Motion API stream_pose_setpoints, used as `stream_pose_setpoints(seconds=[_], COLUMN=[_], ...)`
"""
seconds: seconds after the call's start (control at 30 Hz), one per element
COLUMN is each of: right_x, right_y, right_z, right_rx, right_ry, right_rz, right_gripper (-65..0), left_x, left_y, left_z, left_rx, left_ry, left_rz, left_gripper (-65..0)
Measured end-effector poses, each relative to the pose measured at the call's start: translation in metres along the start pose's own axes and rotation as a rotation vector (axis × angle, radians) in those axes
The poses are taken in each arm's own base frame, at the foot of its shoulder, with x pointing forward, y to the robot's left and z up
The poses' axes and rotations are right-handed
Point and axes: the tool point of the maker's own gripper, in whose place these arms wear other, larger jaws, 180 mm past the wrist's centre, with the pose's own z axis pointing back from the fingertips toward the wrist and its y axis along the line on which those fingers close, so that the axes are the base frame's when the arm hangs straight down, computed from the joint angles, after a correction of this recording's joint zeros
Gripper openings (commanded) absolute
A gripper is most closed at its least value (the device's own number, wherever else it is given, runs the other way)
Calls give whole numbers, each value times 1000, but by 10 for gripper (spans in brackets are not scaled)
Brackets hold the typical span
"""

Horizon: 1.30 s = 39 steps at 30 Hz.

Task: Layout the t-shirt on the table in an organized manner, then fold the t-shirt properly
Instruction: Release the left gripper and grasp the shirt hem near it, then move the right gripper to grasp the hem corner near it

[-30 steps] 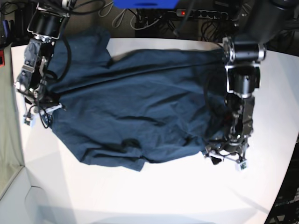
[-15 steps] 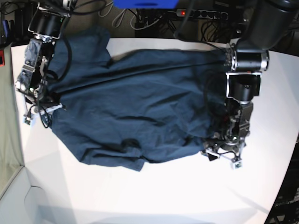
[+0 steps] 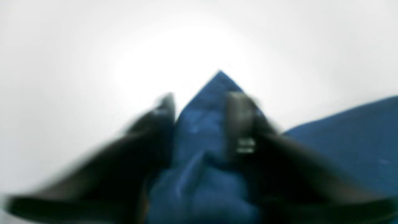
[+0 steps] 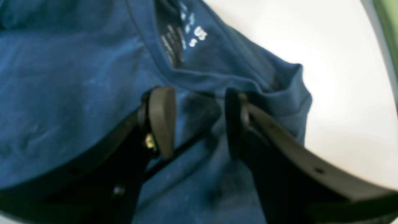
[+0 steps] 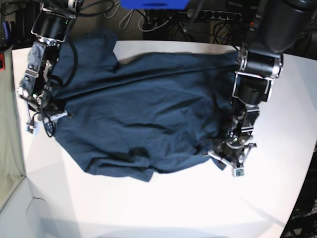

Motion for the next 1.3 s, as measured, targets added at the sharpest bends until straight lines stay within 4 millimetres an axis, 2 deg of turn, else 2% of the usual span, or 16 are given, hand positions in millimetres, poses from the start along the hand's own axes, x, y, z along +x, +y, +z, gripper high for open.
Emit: stream_pose_setpoints(seconds=[0.07,0.1,0.17,0.27,0.4,0.57,0.63,0.77,0.9,0.97,1.03,1.23,1.3], right_x=[0,0,0,1,-3,2,16,41,58,65,72,52,59], right_y=[0,0,0,7,25,21,21,25,40,63,100,219,247], right_z=[0,0,0,0,-1,3,13,29,39,42,45,35,29], right_rx=[0,0,0,4,45,38,36,43,74,122,196,387,404], right_ry=[0,0,0,-6,2,-12,-61,-144,-198,-207,-240,-154,-146], right_rz=[0,0,0,35,53,51,57,69,103,174,247,492,564], right_gripper=[-385,-385,-385,-385,-385,-385,-381,-380,-380,-380,-379,-379,-380], left_x=[-2,-2,-2,3,8,8,5,4,10,6,3,-6,-8], left_y=[3,4,5,13,52,113,132,160,172,170,166,165,166], left_z=[0,0,0,2,9,23,31,43,53,53,52,54,56], left_rx=[6,7,8,1,45,142,167,200,211,209,201,200,202], left_ry=[-14,-18,-18,-14,-21,-24,-34,-29,-58,-52,-46,-46,-54], left_rz=[5,5,6,28,112,164,175,162,137,137,141,138,133], left_gripper=[-641,-618,-645,-646,-647,-647,-647,-647,-647,-647,-647,-647,-647])
